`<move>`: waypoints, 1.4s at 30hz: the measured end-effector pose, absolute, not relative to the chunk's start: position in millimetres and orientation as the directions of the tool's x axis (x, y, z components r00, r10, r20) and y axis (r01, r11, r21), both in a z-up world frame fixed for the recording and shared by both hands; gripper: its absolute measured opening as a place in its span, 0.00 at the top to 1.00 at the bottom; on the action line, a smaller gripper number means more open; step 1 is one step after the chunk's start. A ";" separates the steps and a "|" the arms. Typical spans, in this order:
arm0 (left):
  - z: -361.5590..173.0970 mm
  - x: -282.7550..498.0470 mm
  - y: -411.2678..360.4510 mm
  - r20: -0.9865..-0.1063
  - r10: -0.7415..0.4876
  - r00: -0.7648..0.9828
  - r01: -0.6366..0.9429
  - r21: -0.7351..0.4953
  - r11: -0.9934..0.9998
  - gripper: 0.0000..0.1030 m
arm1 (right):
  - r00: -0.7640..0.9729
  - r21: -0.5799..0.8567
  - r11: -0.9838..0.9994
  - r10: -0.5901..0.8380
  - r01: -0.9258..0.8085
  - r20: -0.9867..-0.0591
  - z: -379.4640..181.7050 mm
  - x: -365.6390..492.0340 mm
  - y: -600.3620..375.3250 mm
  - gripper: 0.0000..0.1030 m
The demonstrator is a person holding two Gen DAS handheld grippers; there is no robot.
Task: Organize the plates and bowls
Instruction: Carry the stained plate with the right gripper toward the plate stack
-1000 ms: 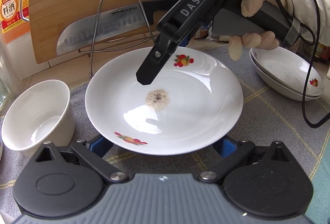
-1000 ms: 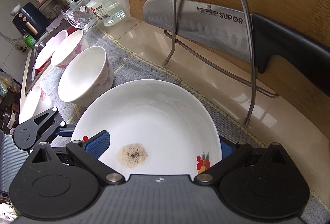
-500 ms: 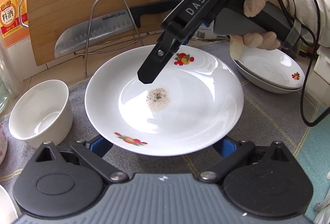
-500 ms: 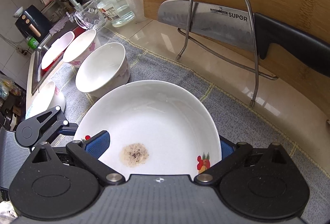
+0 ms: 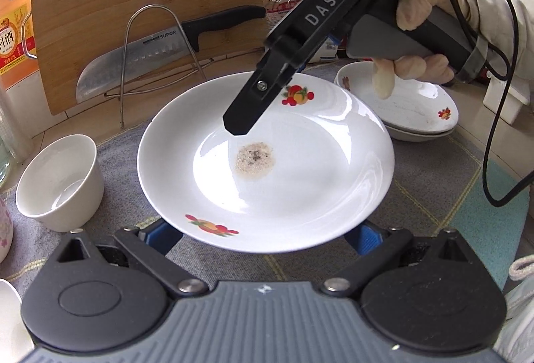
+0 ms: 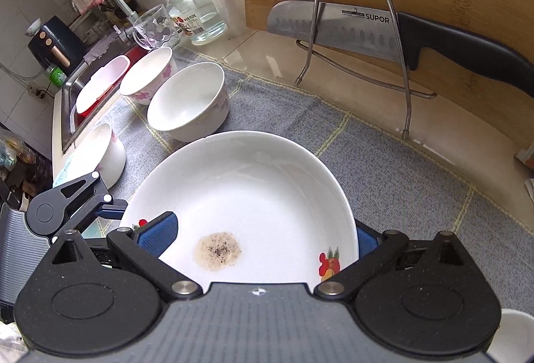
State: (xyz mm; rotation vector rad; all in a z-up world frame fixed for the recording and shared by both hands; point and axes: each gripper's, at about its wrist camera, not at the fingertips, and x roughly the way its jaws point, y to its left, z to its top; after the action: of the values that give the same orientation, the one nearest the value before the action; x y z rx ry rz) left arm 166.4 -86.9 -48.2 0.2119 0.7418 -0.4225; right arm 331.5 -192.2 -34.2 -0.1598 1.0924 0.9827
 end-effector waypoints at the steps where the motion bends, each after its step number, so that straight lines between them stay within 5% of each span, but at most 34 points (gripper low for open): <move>1: -46.8 163.7 -89.6 -0.692 -0.298 0.657 0.448 0.040 0.893 0.02 | 0.106 0.338 0.591 0.589 -0.733 -0.801 -33.6 328.9 -194.6 0.00; 42: -24.6 155.9 -198.9 -0.714 -0.468 0.521 0.695 0.035 0.719 0.02 | 0.278 0.351 0.762 0.559 -0.545 -0.782 -21.3 270.7 -353.4 0.00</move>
State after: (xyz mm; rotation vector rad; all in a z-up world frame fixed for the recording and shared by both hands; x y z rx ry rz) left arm 155.9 -198.9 -24.6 0.3369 0.7416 -0.7125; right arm 270.7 -353.4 -21.3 0.0149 1.0555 0.7406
